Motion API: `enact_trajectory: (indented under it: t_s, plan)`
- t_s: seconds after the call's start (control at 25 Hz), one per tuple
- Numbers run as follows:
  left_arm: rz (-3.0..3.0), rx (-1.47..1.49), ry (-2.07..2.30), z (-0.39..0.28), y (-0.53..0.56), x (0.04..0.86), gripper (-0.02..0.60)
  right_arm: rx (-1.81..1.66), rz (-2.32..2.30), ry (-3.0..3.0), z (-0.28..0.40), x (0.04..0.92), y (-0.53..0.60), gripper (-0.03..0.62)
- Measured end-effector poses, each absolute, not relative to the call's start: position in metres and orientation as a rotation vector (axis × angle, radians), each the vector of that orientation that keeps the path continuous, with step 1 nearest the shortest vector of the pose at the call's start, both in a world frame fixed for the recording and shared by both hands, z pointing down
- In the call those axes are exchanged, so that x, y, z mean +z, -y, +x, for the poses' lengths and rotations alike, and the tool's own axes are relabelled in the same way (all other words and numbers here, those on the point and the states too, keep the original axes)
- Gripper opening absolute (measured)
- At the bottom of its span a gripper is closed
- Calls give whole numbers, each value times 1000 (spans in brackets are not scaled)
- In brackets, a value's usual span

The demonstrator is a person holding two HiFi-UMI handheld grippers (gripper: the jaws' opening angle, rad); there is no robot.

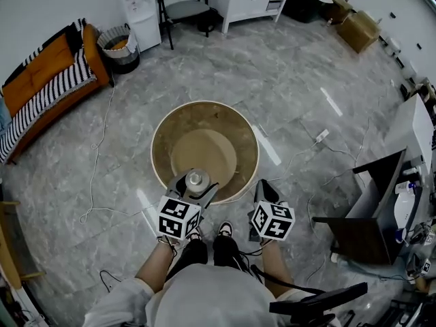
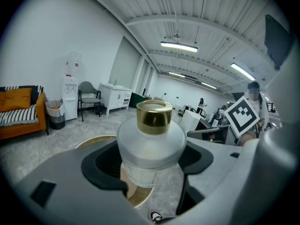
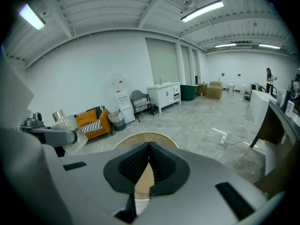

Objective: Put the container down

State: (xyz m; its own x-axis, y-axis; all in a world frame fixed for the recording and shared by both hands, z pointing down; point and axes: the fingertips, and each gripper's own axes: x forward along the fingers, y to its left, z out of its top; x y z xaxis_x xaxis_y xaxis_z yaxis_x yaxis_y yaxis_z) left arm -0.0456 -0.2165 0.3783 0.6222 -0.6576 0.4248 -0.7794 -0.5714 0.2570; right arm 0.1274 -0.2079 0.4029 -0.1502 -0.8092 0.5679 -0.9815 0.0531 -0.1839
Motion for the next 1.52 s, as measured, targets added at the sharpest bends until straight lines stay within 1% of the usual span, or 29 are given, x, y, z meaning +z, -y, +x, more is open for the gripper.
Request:
enact_trajectory:
  t_s: [0.44,1.0,1.28,1.52]
  plan:
    - [2382,491,1085,-9,224,460,339,876,1723,1986,153,488,221,23]
    - [2344,552,1021,12,221,619,339,1007,1727,1870,164,644,210,23]
    - [2321,583,949,31,215,652,339,1074,1752,1818,168,674,206,23]
    - [2314,616,929,42,230,674,339,1070,1744,1810,175,689,216,23]
